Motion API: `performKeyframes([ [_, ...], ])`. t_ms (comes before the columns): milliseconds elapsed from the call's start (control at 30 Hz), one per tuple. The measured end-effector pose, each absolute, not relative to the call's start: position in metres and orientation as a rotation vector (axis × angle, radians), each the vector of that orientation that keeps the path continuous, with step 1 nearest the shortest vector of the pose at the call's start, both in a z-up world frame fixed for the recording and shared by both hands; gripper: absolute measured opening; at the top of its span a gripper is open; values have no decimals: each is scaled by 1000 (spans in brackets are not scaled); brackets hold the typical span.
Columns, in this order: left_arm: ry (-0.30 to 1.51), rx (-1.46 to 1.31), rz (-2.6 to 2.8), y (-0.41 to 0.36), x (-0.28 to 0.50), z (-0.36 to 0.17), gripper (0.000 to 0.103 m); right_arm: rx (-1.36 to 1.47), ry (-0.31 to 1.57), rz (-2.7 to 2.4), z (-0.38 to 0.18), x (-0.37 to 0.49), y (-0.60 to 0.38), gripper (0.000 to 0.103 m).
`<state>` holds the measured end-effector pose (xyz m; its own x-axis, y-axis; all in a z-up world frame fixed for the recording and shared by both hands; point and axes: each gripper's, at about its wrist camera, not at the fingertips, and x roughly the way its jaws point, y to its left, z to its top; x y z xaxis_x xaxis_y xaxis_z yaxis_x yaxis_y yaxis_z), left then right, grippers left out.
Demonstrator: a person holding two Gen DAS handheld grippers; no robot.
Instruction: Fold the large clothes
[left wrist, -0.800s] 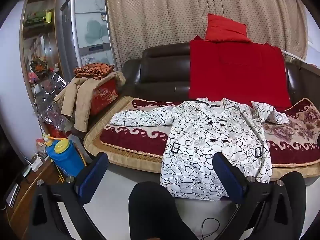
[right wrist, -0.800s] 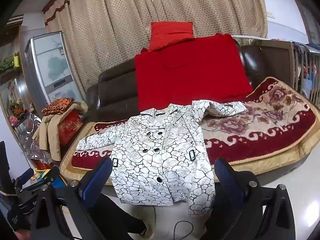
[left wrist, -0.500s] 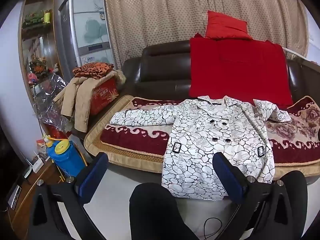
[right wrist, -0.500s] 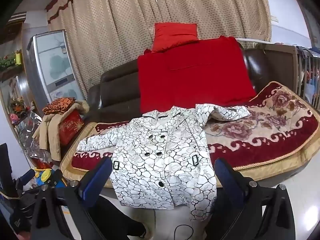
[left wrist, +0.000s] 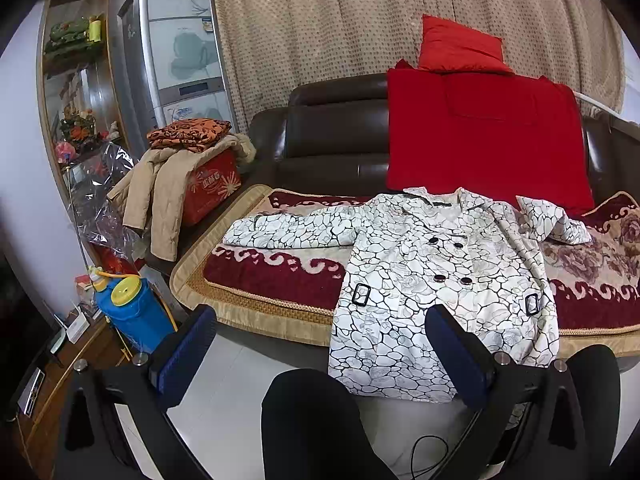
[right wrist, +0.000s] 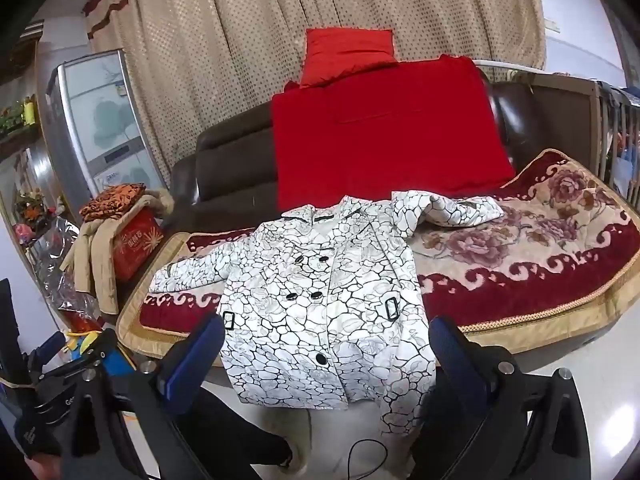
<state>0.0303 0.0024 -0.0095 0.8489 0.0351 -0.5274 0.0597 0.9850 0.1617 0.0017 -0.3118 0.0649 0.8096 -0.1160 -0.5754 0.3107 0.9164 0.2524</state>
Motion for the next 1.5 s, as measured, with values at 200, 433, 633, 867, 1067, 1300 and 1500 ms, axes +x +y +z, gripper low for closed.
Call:
performKeyframes([
  [200,565,179,-15,-1,34,-10,103,345,593,-238,63,6,-311,103],
  [433,574,179,-15,-1,39,-13,103,345,602,-244,61,11,-310,103],
  [633,580,179,-14,-2,44,-14,103,347,607,-251,58,14,-312,103],
  [867,595,183,-16,-3,51,-18,103,356,616,-257,56,20,-314,103],
  [1067,605,187,-18,-5,52,-22,103,360,627,-255,51,22,-315,103],
  [1300,606,193,-25,-7,45,-21,103,368,630,-261,49,15,-317,103],
  [1500,599,192,-28,-7,40,-19,103,370,623,-263,52,11,-318,103],
])
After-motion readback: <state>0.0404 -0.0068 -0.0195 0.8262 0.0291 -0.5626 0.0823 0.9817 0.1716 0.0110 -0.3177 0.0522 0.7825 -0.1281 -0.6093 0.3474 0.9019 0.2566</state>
